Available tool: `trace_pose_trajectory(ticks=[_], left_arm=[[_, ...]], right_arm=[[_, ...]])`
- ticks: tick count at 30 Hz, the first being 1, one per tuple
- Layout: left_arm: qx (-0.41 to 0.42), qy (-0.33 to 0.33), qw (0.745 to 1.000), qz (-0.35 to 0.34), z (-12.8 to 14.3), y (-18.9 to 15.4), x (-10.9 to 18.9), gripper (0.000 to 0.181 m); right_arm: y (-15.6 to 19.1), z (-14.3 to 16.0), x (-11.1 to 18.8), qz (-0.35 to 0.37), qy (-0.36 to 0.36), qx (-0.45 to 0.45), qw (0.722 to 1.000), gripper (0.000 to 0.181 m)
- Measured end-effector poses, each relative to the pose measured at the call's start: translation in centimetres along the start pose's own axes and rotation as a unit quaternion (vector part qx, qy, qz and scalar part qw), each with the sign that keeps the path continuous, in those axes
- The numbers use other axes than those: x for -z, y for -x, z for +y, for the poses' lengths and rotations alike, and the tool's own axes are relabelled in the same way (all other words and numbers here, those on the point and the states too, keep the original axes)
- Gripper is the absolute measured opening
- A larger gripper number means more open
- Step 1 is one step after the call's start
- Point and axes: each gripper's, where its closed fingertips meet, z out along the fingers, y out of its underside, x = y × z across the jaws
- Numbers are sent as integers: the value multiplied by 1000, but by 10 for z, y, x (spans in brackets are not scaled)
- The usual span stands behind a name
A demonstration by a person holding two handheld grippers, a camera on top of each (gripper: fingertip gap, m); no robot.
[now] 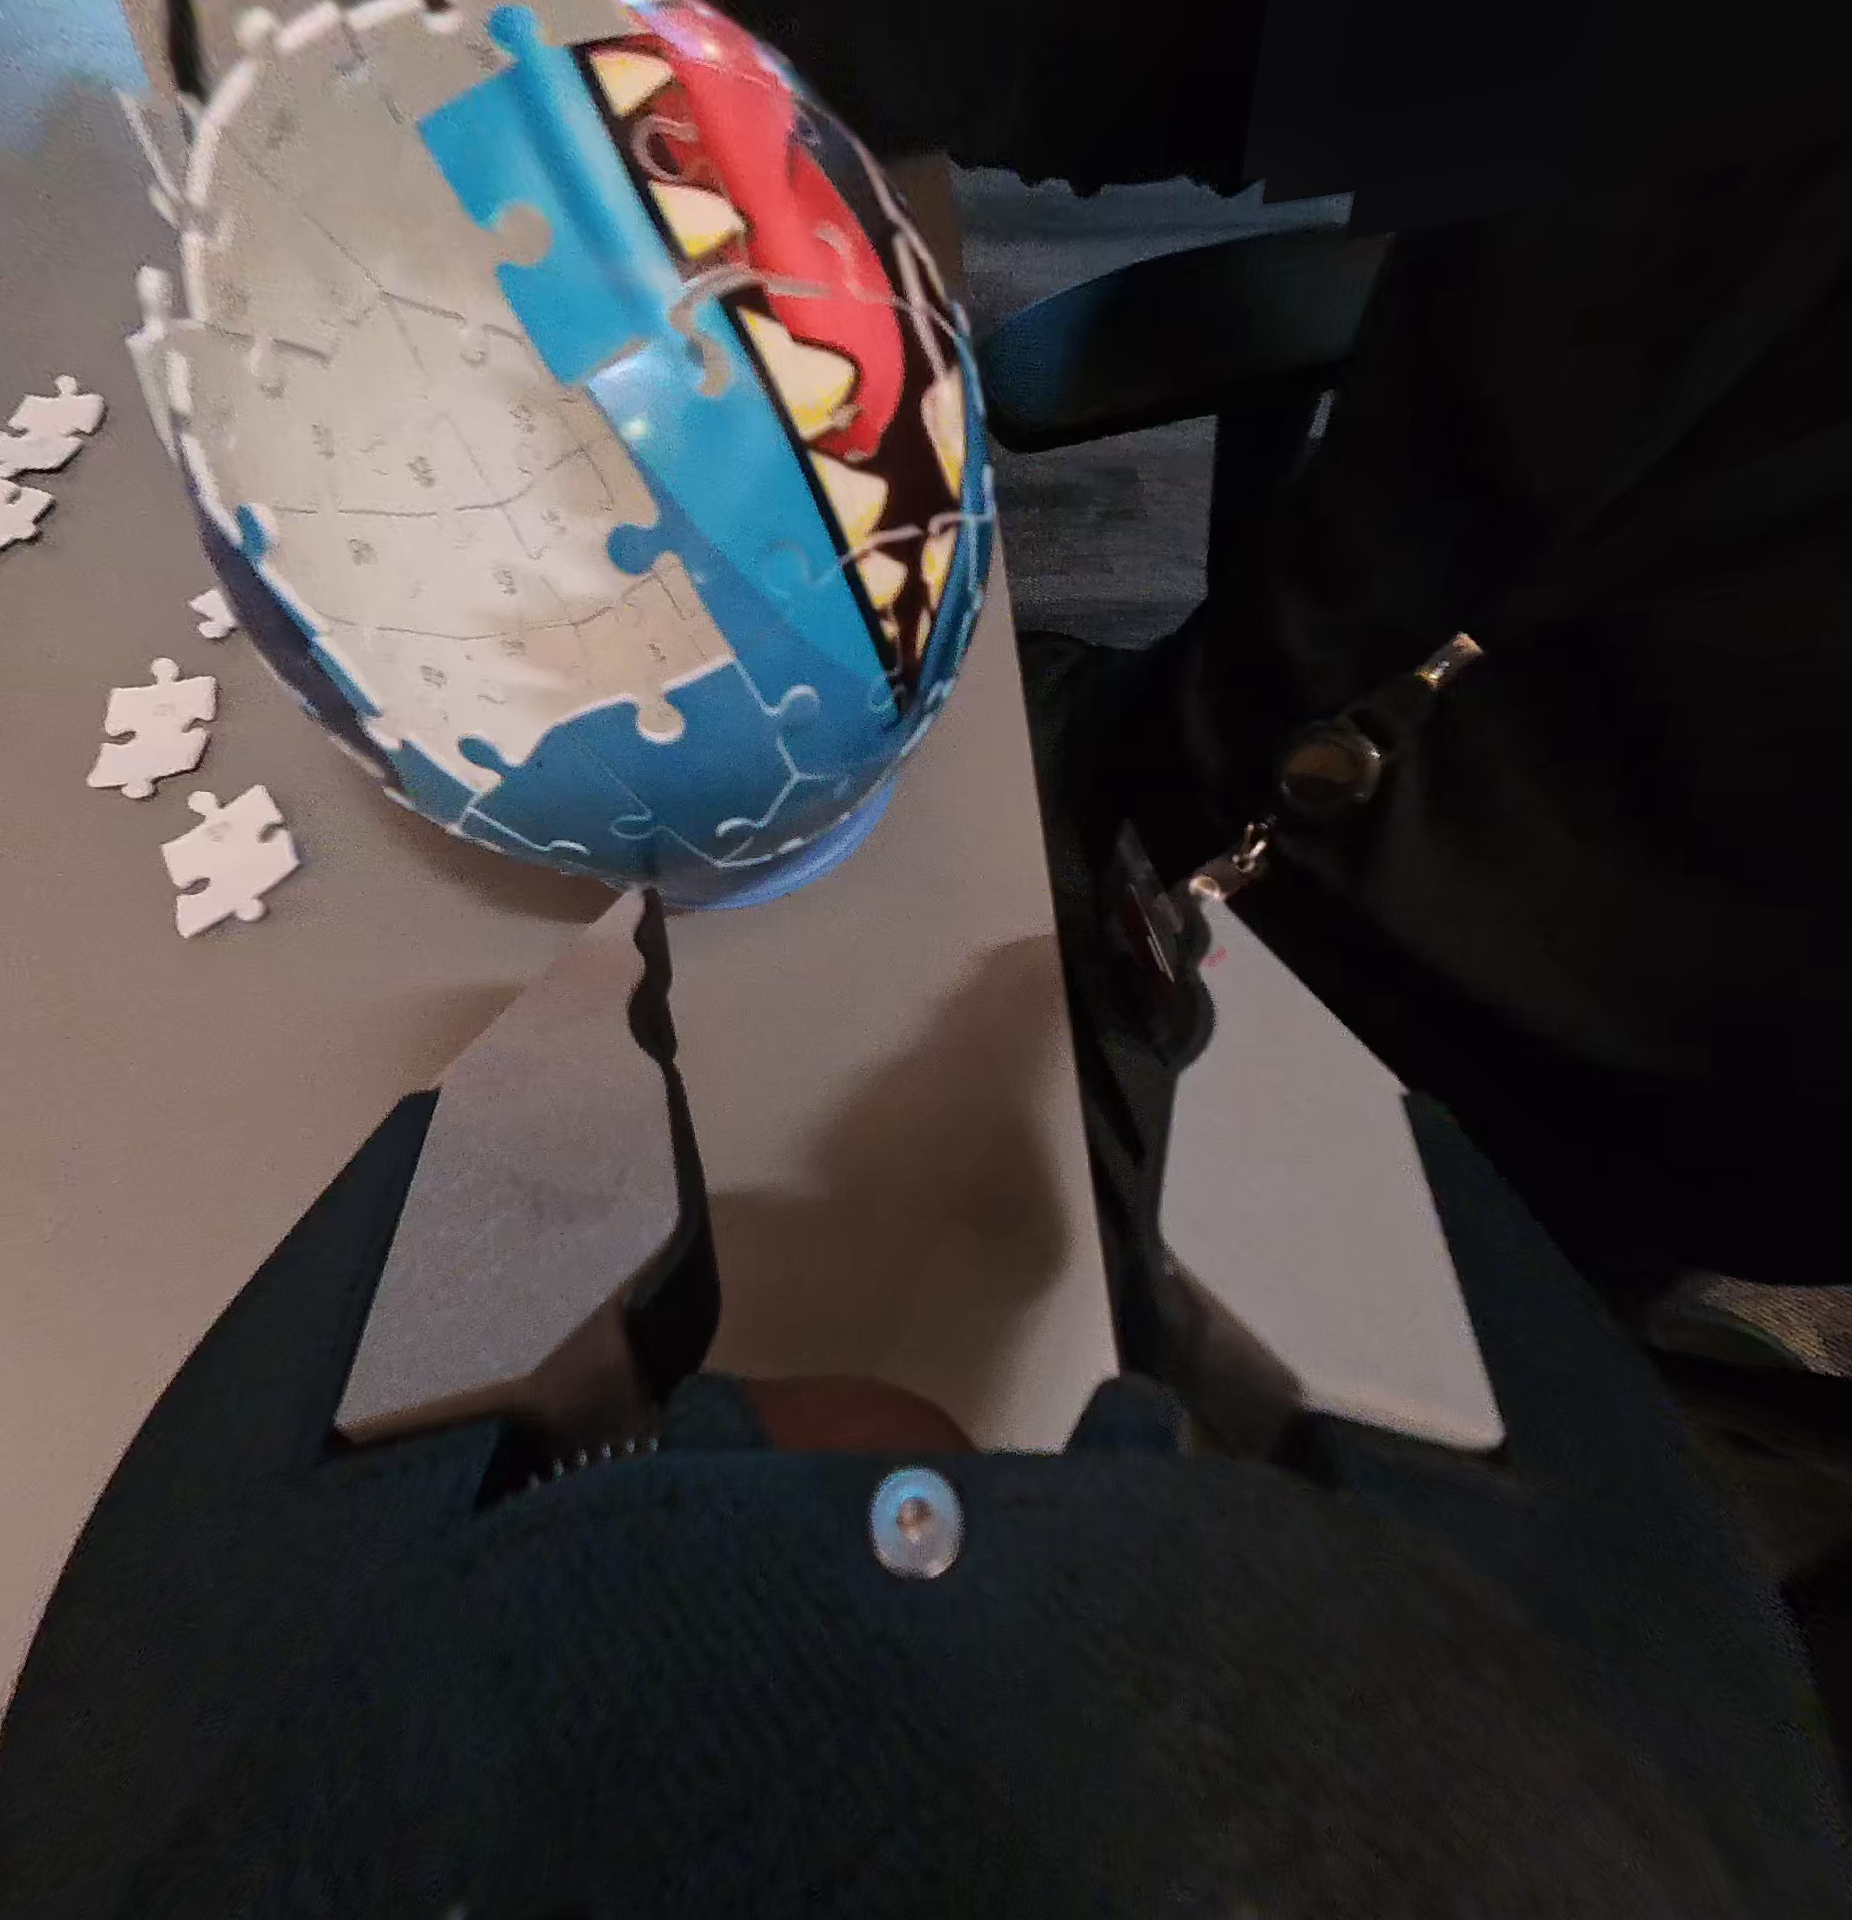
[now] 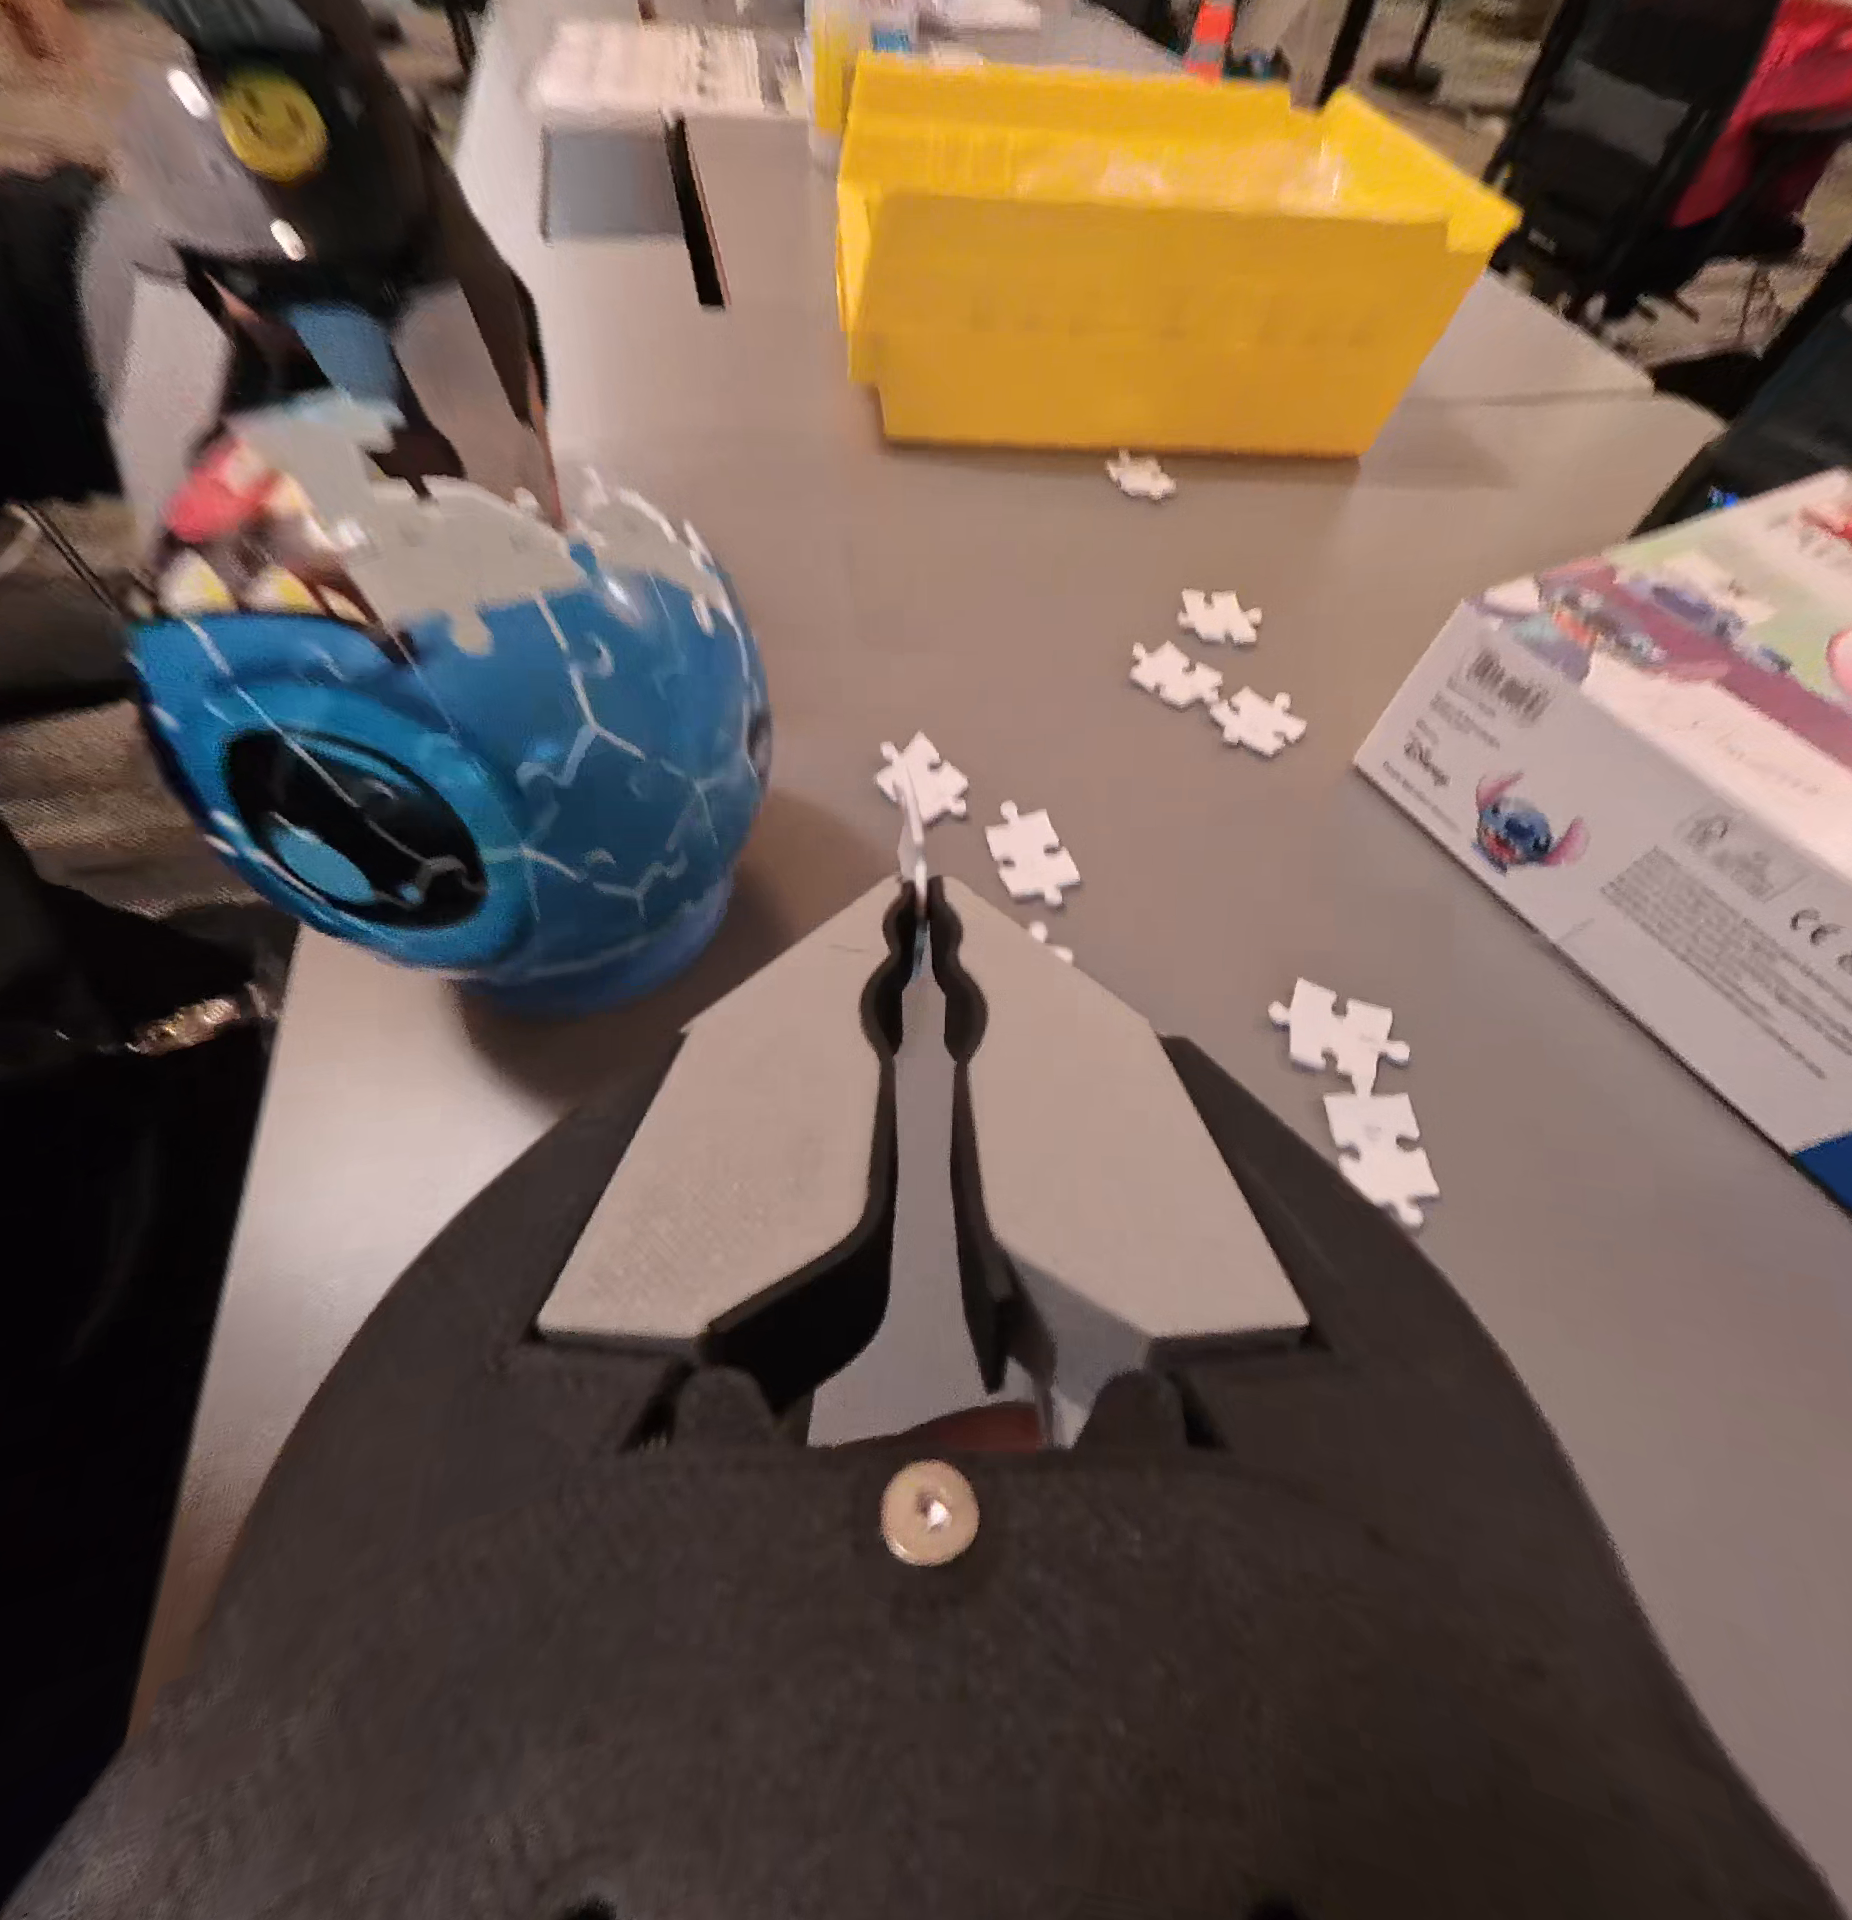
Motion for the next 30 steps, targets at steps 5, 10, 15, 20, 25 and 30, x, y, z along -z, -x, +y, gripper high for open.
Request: trace_pose_trajectory(ticks=[5, 10, 15, 20, 25, 30], left_arm=[[-4, 12, 999, -29, 2, 12, 13, 95], [1, -43, 995, -95, -35, 60, 50, 70], [71, -42, 977, -194, -60, 114, 61, 48], [61, -20, 979, -192, -79, 112, 46, 37], [14, -1, 980, -198, -98, 108, 33, 26], [-1, 30, 980, -196, -100, 108, 19, 16]], right_arm=[[11, -45, -1, -50, -55, -9, 997, 0], [24, -73, -17, -86, -66, -6, 994, 0], [38, -75, -36, -106, -44, 25, 993, 0], [43, -70, -51, -98, -8, 44, 994, 0], [48, -62, -55, -79, 37, 81, 993, 0], [49, -61, -51, -65, 45, 110, 991, 0]])
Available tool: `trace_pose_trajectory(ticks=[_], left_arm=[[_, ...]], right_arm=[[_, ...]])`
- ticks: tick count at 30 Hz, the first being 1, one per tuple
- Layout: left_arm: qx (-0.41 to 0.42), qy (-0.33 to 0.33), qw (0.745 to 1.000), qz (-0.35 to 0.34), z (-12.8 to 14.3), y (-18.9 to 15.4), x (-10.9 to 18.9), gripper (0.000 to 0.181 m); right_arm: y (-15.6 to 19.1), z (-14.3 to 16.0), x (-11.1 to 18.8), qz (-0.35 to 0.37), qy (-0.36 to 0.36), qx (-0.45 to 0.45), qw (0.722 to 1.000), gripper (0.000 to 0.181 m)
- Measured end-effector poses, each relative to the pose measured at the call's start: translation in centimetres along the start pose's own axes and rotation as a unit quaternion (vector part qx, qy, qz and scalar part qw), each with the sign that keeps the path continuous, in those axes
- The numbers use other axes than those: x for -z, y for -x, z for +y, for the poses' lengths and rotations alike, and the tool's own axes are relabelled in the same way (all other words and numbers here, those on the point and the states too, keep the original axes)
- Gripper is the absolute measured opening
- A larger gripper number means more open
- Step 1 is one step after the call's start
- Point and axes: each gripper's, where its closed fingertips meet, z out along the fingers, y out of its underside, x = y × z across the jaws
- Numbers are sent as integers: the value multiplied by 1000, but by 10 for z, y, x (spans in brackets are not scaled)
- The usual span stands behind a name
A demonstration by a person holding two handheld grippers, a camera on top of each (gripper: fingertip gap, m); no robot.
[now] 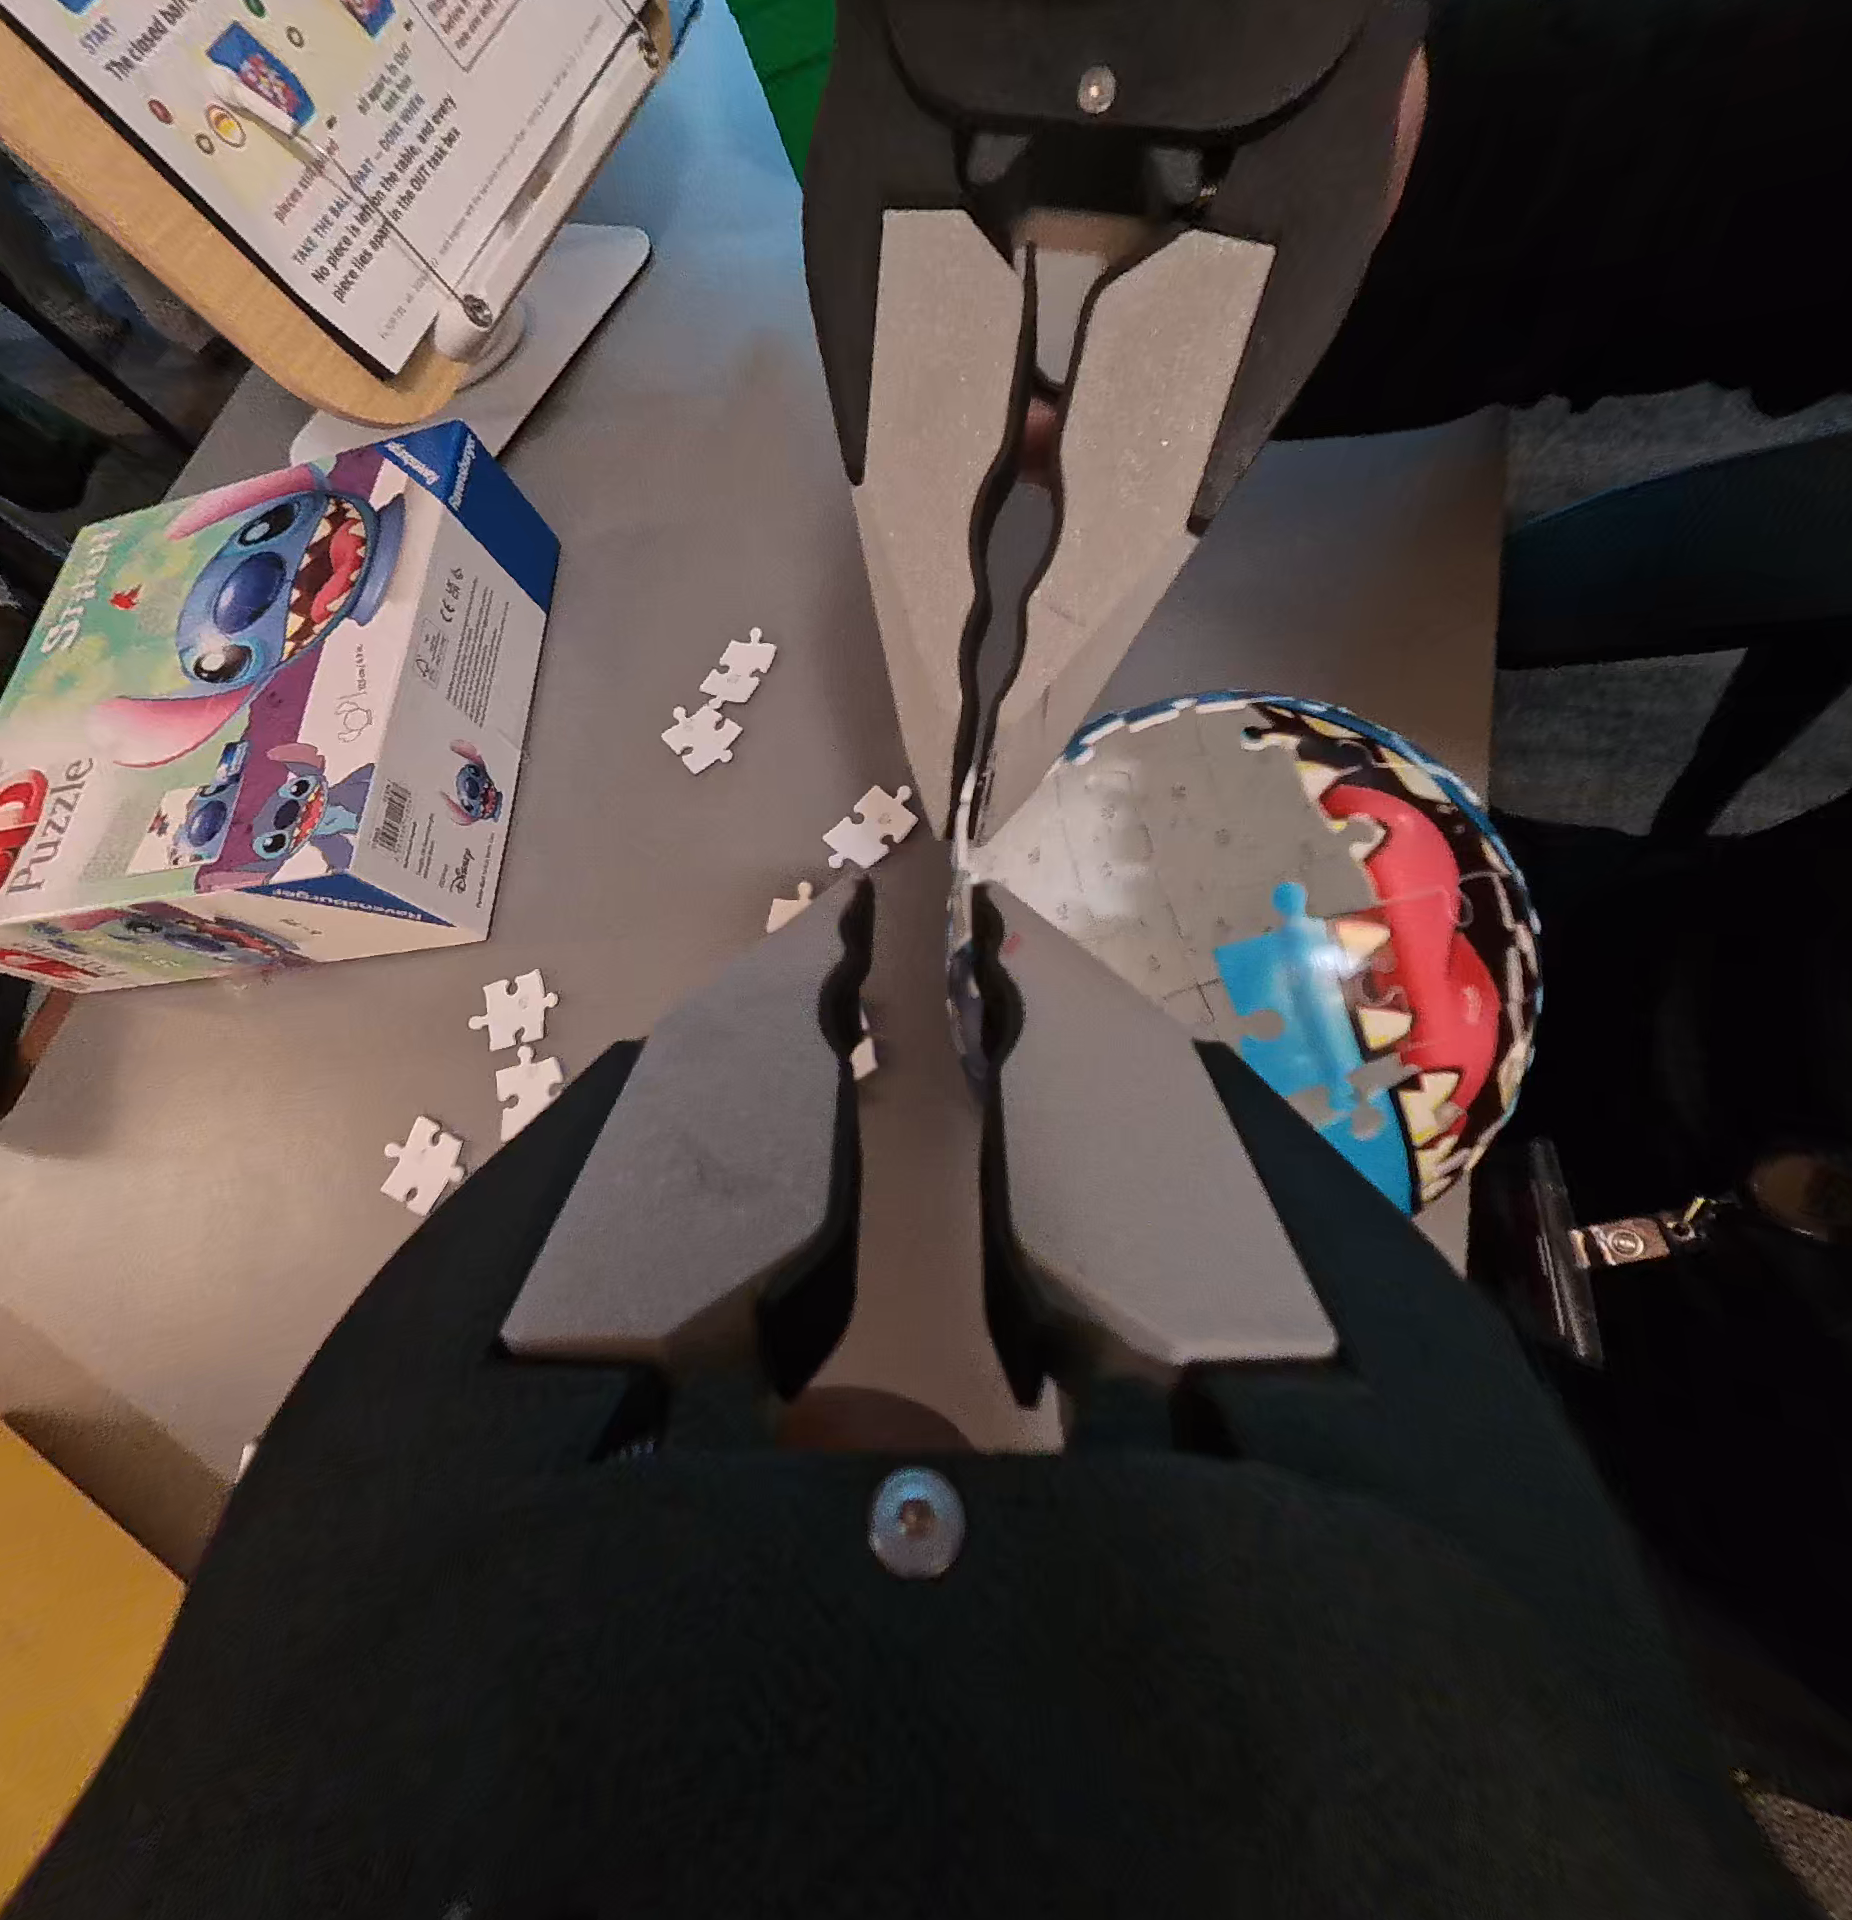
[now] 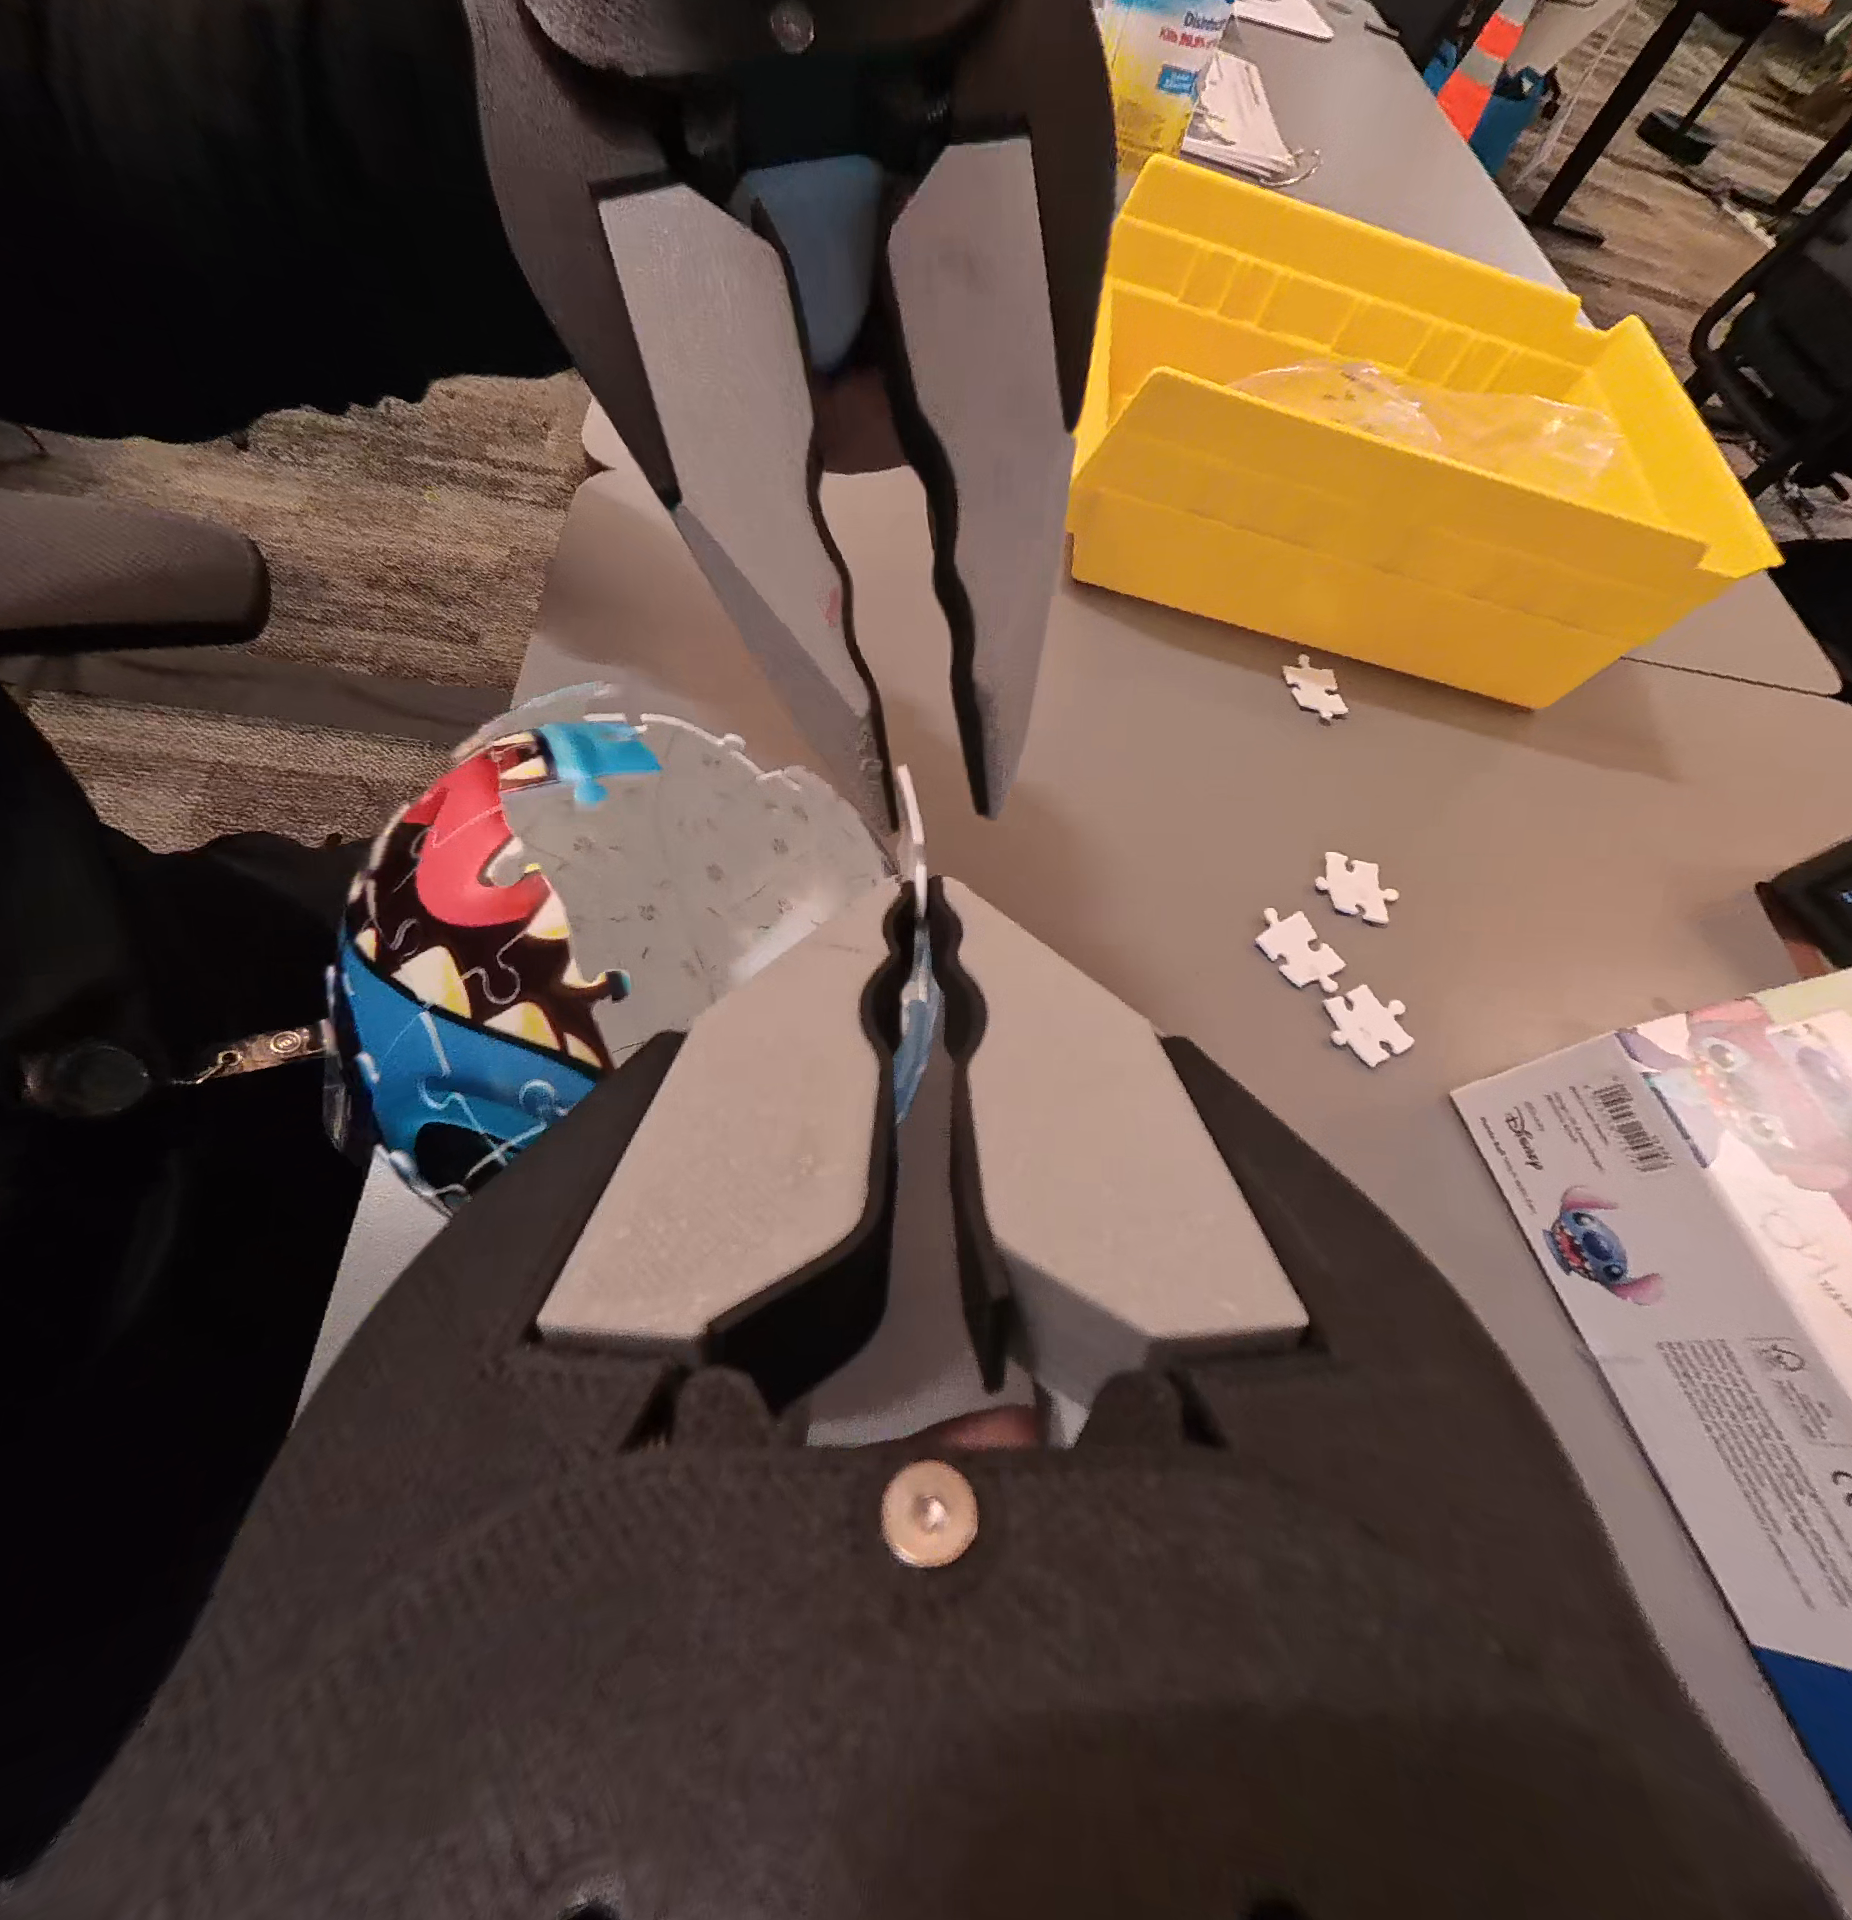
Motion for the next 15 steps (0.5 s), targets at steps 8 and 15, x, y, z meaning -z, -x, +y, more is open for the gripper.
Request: trace_pose_trajectory(ticks=[8, 15], left_arm=[[-39, 25, 999, -3, 0, -11, -9, 0], [-59, 55, 997, -13, 4, -10, -12, 0]], right_arm=[[5, 6, 0, -3, 13, 8, 1000, 0], [5, -5, 14, -22, -17, -8, 1000, 4]])
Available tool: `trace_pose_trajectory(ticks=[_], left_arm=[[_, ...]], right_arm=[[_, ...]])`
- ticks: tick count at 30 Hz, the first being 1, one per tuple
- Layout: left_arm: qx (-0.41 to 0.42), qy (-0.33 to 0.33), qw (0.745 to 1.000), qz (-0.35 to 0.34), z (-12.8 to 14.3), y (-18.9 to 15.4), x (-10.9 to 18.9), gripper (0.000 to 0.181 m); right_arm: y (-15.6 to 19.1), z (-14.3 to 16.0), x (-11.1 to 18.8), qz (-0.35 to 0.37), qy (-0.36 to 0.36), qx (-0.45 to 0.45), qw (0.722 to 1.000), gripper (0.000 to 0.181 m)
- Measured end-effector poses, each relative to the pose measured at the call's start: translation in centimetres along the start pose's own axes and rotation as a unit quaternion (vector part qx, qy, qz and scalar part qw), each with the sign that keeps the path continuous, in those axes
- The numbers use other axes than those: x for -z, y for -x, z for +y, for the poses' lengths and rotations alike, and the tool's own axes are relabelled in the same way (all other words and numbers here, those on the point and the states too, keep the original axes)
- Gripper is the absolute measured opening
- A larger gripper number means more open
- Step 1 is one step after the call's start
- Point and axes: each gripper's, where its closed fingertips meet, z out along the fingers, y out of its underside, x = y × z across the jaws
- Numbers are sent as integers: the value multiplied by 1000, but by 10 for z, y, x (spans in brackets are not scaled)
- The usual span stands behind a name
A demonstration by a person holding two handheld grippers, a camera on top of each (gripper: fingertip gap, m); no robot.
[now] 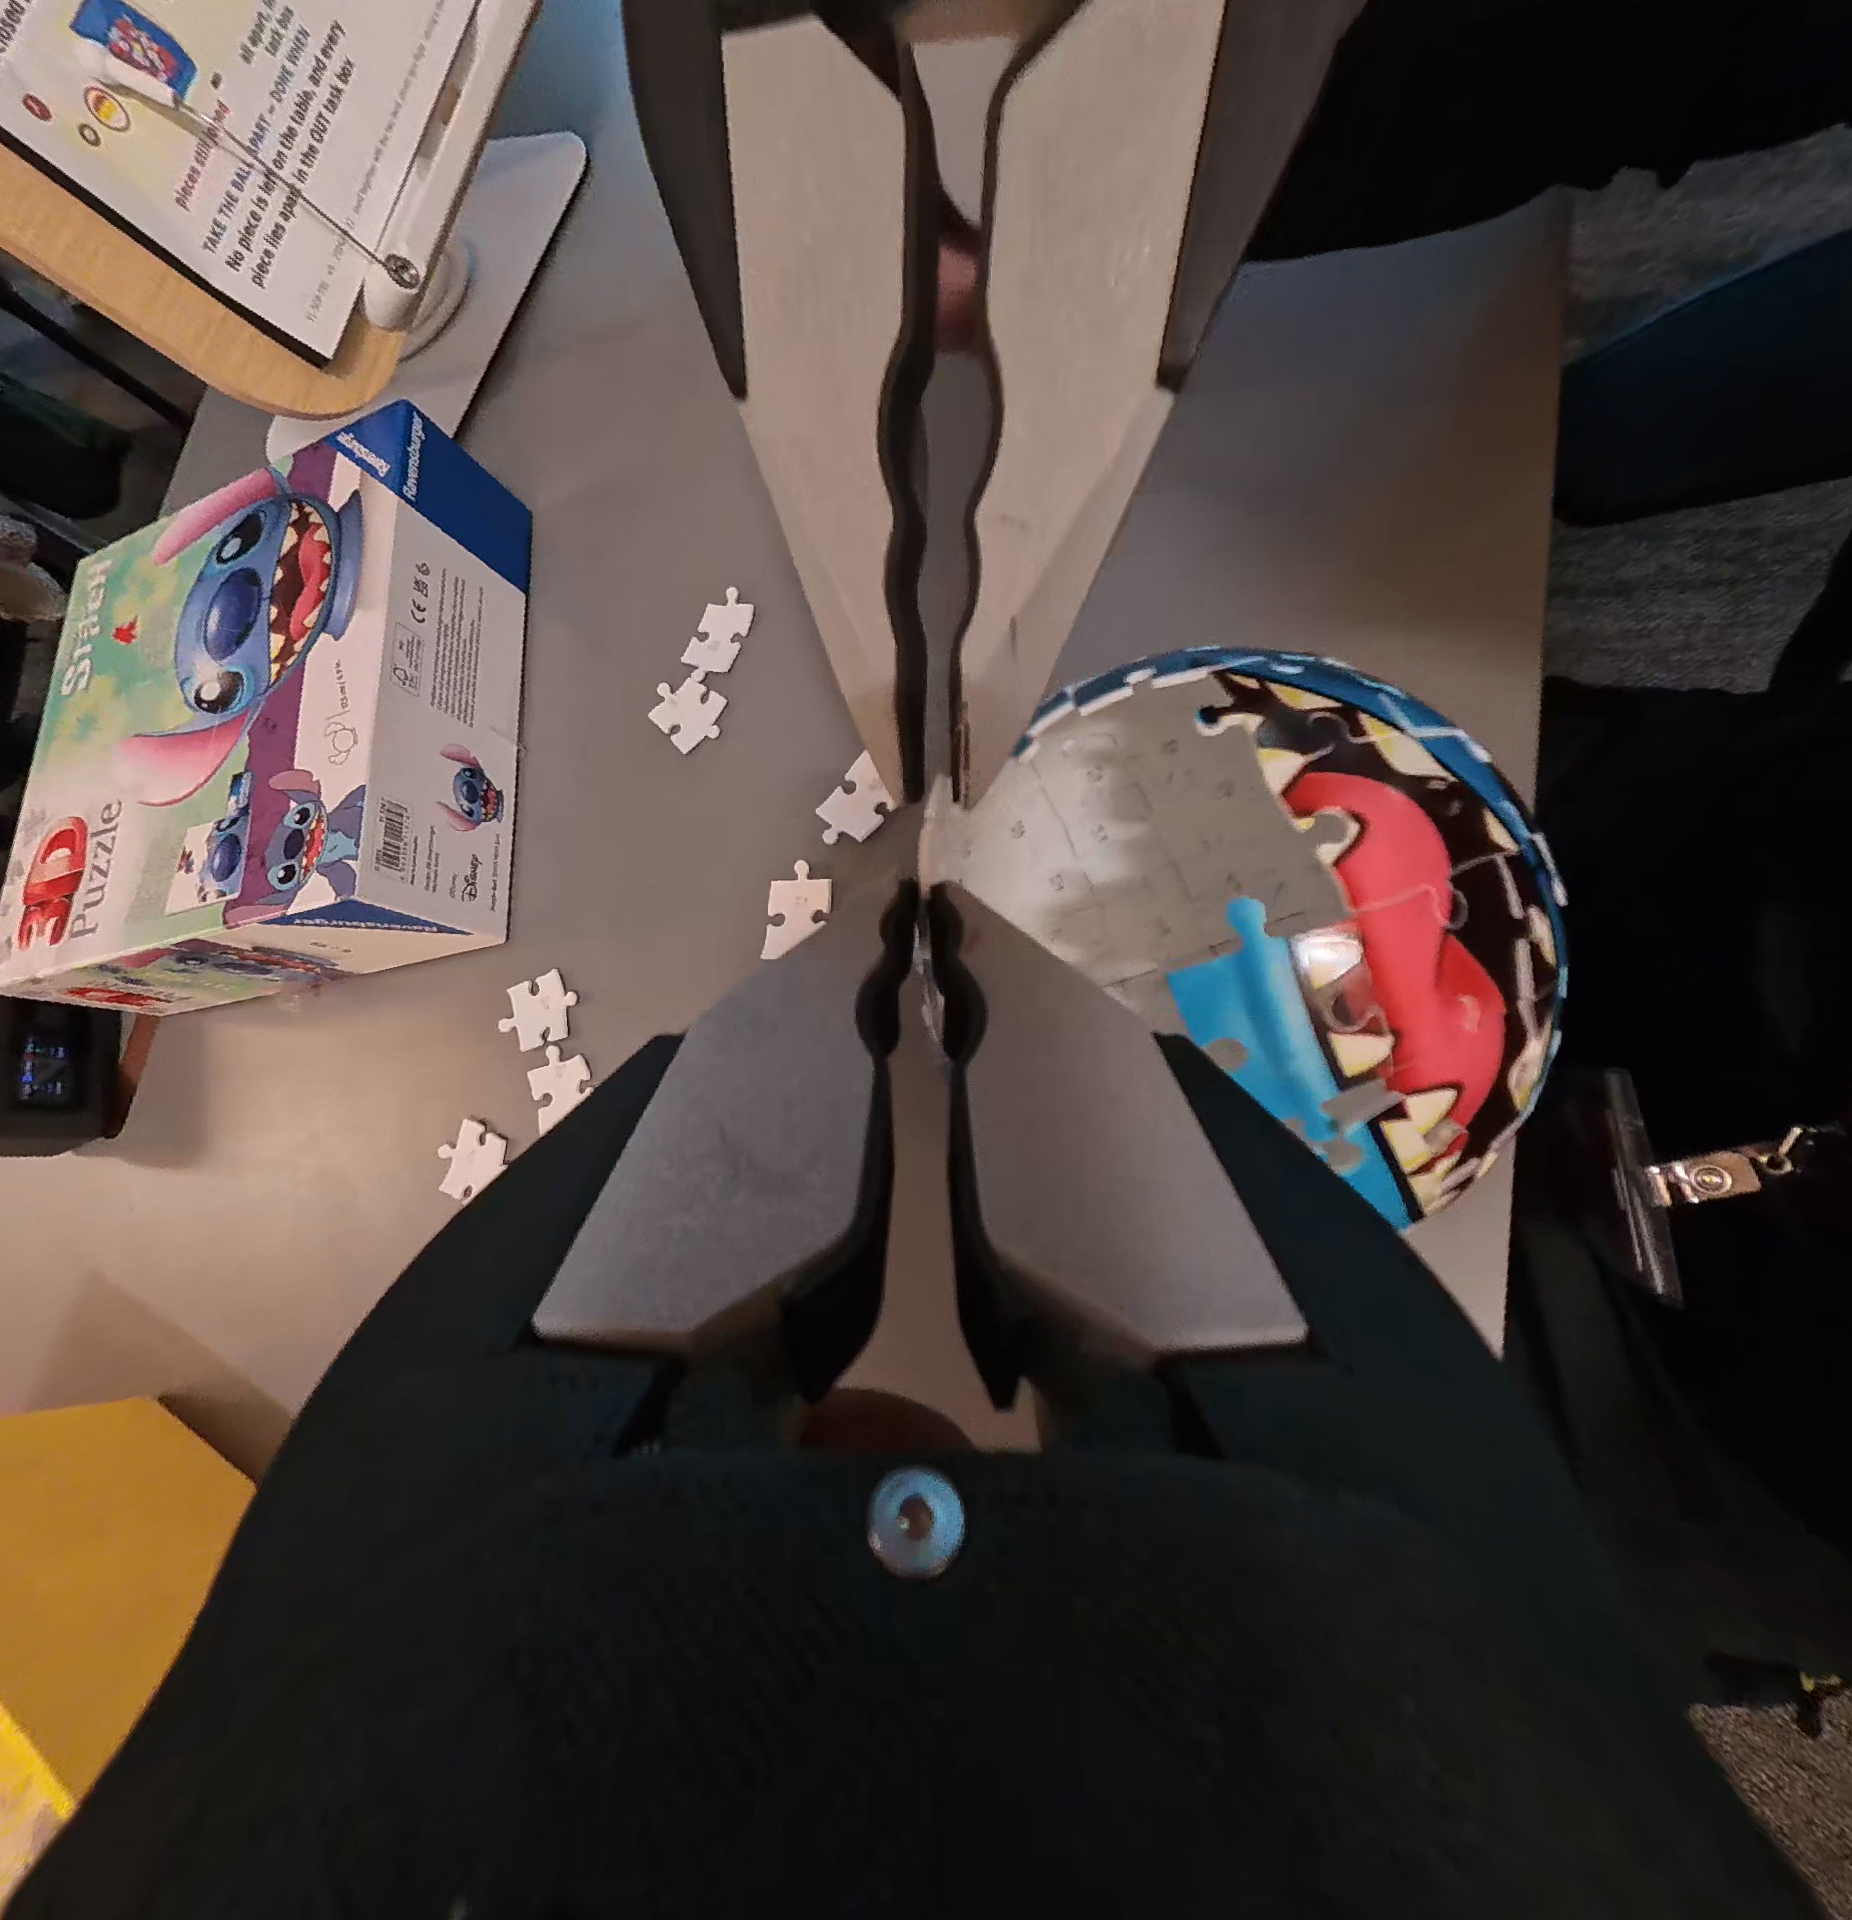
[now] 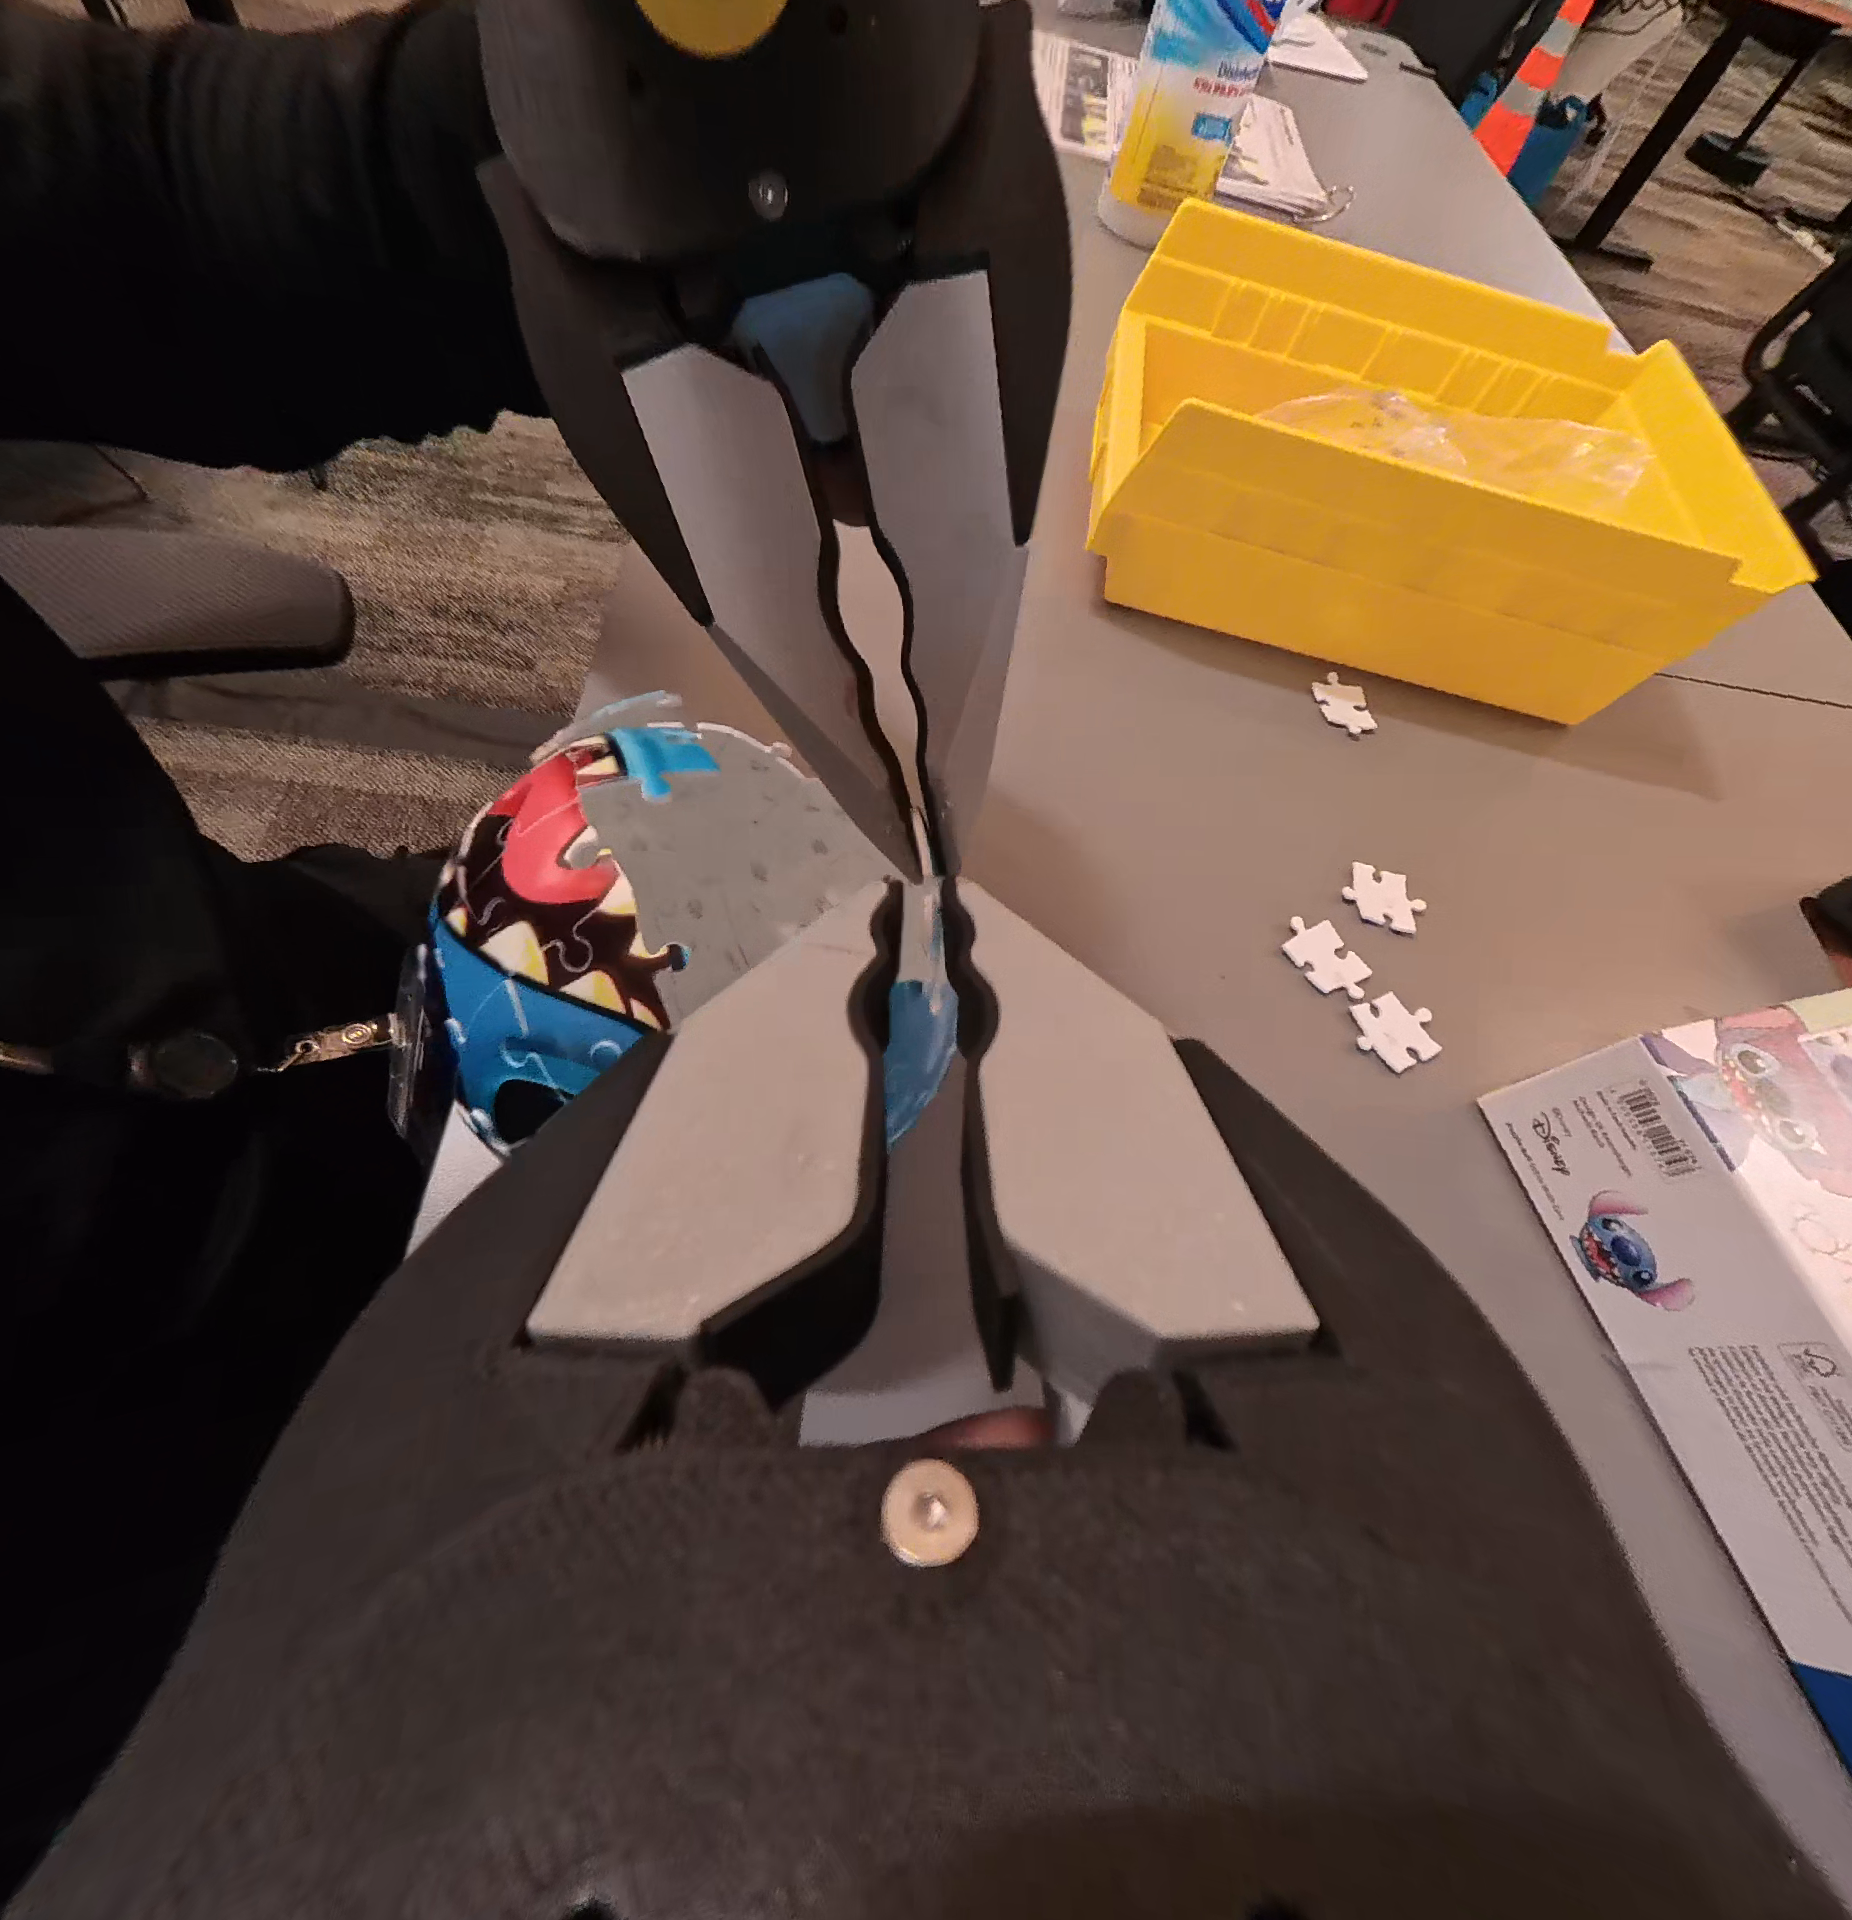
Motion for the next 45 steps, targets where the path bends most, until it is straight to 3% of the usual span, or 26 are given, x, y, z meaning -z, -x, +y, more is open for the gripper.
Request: trace_pose_trajectory(ticks=[9, 20, 29, 35, 45], left_arm=[[-21, 18, 999, -19, -1, 0, -1, 0], [-26, 18, 999, -27, 0, -1, -1, 0], [-25, 15, 999, -24, 1, -1, -2, 0], [-26, 5, 999, -20, 1, -1, -2, 0], [-42, 10, 999, -16, 2, 0, -8, 0]], right_arm=[[4, 8, -1, -16, 47, -34, 998, 14], [2, 9, -9, -13, 74, -26, 997, 14], [0, 18, -13, 2, 143, -2, 990, 14], [-7, 5, 1, 2, 92, -2, 996, 14], [-1, 18, -15, -26, 144, -6, 989, 18]])
